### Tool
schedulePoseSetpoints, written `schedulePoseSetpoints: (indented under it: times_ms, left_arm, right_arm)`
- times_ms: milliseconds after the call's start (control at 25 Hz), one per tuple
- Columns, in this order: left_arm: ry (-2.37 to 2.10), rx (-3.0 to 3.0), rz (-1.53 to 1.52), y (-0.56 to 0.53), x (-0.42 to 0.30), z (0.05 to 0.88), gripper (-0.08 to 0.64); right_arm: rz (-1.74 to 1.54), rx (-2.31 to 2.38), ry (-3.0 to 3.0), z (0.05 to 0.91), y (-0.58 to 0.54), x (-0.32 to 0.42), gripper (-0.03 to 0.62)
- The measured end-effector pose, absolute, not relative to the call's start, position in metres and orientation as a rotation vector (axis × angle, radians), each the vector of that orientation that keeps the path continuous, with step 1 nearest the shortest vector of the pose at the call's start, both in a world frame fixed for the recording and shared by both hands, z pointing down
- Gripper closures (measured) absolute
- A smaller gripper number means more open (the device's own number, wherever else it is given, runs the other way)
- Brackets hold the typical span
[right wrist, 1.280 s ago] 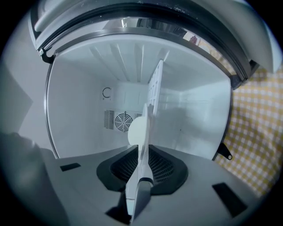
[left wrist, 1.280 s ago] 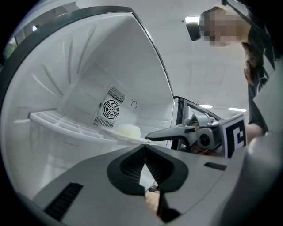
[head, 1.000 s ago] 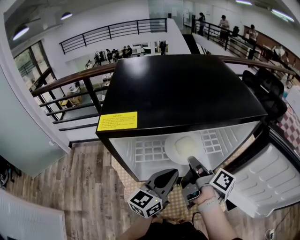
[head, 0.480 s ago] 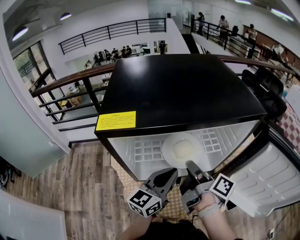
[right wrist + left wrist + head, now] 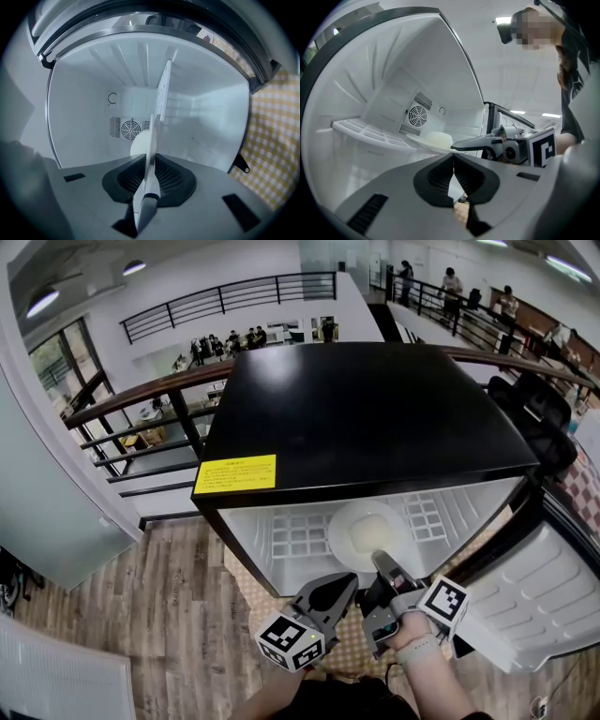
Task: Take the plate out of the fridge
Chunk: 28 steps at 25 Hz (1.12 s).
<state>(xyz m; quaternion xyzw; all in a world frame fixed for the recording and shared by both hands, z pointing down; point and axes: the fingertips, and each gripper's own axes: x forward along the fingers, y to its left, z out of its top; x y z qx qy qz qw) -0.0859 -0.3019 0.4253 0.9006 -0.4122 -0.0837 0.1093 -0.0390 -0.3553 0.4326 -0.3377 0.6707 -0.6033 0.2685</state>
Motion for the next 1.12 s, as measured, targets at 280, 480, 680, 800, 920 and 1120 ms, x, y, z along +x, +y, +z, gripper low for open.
schedulePoseSetpoints:
  times_ms: [280,480,680,800,920,1120]
  left_arm:
    - [-1.21,2.639,-0.233,-0.301,-0.087,0.432,0.551]
    - [-1.213,2.637,-0.235,-0.301,-0.088,0.431,0.551]
    - [-1.209,2.639,-0.234,-0.3,-0.087,0.431,0.551]
    - [-1.206,2.64,-0.233,-0.3,-0.086,0.431,0.551]
    - [-1.206,2.638,-0.234,-0.298,-0.087,0.431,0.551]
    - [-1.215,2.633,-0.238,-0.296,-0.089,0.431,0.551]
  right_arm:
    - [-1.637,-0.886,1.8,0.434,-0.347,-0.04,0.523]
    - [-1.622,-0.886,1.826,0.434,-0.353,-0.039,0.522]
    - [-1.66,-0.86,1.798,0.434,-0.355,-0.042,0.522]
    - [-1.679,-0.844,1.781,0.434,-0.357,-0.045,0.522]
    - [-1.679,-0.834,1.761,0.434,-0.357,-0.046,0.523]
    - [-1.673,-0.837,1.745,0.435,-0.354,-0.047,0.531]
